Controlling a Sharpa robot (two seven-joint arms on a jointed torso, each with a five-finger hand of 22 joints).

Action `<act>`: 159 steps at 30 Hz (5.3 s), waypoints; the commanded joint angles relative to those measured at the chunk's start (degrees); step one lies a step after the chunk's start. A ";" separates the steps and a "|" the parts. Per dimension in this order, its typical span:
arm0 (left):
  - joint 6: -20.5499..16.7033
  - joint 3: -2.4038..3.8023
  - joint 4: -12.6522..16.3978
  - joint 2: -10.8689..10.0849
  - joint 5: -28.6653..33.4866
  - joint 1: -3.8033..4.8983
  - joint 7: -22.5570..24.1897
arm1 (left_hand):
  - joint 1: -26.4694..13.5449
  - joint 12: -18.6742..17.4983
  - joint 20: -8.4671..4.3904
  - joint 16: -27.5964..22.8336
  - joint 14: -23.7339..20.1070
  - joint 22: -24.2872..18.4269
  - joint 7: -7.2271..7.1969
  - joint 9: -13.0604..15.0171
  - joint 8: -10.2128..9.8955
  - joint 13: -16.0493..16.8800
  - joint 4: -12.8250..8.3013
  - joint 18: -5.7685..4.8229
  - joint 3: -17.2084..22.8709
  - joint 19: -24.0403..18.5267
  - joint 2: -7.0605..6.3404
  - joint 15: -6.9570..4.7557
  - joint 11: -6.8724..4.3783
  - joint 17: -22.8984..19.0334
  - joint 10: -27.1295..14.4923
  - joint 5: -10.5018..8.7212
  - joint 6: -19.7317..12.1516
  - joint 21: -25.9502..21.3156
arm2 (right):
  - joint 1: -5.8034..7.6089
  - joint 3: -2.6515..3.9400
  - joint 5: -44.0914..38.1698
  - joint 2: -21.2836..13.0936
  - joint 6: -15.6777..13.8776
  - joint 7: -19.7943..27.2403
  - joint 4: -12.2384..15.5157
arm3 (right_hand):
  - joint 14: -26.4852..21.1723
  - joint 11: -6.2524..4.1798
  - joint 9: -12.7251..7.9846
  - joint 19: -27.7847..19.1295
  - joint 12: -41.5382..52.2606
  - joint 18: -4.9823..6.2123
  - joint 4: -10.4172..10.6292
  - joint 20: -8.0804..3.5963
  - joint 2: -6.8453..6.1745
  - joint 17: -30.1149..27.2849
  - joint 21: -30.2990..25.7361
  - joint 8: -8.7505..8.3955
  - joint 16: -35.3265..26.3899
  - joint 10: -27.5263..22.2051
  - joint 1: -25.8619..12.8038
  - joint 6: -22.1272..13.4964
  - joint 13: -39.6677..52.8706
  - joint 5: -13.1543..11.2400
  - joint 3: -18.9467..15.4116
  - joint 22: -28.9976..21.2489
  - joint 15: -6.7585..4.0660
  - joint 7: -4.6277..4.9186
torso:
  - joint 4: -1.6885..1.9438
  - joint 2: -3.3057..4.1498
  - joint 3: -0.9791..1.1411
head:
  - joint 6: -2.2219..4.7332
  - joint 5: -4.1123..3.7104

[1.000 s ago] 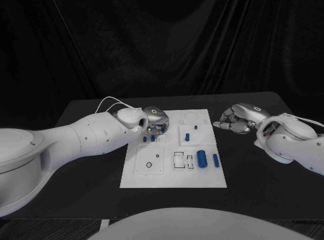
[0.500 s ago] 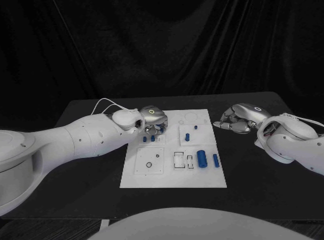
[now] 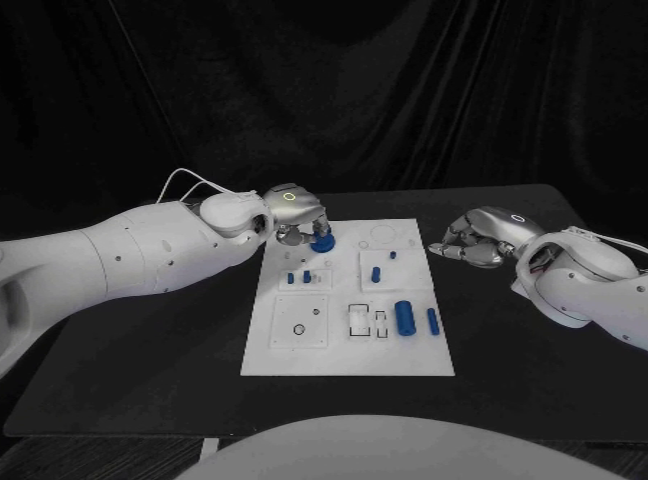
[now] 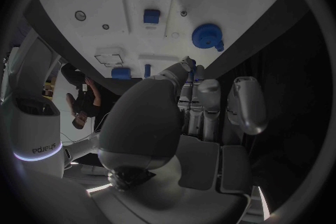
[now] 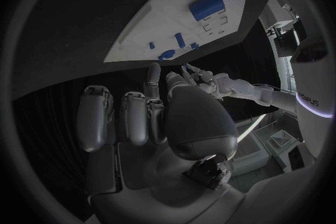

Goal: Assemble the parts on the task board

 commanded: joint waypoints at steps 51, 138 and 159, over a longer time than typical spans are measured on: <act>3.82 -0.04 -3.24 0.57 -0.12 -3.19 -2.83 | -0.31 -1.49 0.13 -1.50 -1.94 8.63 -0.46 -1.79 -0.37 -0.27 0.75 -0.47 0.19 -1.40 -1.11 0.03 -0.20 -2.16 0.03 -1.34 -2.66 -2.23 | -0.62 0.04 0.07 0.80 0.48 0.04 -0.56 | 3.82 0.41 -0.08 1.78 0.20 0.60 -0.06 0.47 0.18 2.28 -0.45 -0.46 -0.24 6.01 0.41 0.47 15.07 -0.02 0.48 11.26 0.34 -0.09 | -0.01 0.05 0.01 | 0.00 0.40; 5.27 -0.04 -4.50 1.47 -0.13 -5.25 -3.46 | -0.47 -2.29 0.22 -2.17 -2.90 8.36 -1.39 -2.66 -0.58 0.12 0.82 -0.28 -0.22 -2.03 -1.77 0.05 -0.80 -3.28 -0.48 -1.34 -3.84 -3.58 | -1.26 0.04 0.72 0.72 0.79 1.16 -0.76 | 3.76 0.36 -0.10 1.71 0.20 0.65 -0.16 0.44 0.28 2.00 -0.67 -0.61 -0.41 6.01 0.84 0.67 15.07 0.08 0.76 11.20 0.30 -0.16 | -0.03 0.04 0.00 | 0.00 0.05; 2.68 -0.04 -5.42 0.65 -0.13 -5.29 -6.22 | -3.07 -4.81 0.40 -2.92 -5.08 7.85 -7.71 -7.04 -0.53 1.38 2.53 0.13 -2.81 -3.26 -4.38 0.55 1.34 -4.96 -9.68 -1.57 -20.72 -6.46 | -1.28 0.04 0.72 0.52 0.92 1.09 -0.72 | 3.73 0.34 -0.10 1.69 0.20 0.66 -0.21 0.43 0.18 1.91 -0.74 -0.72 -0.46 6.01 1.10 0.72 15.07 0.02 0.85 11.18 0.29 -0.16 | -0.02 0.06 -0.01 | 0.00 0.78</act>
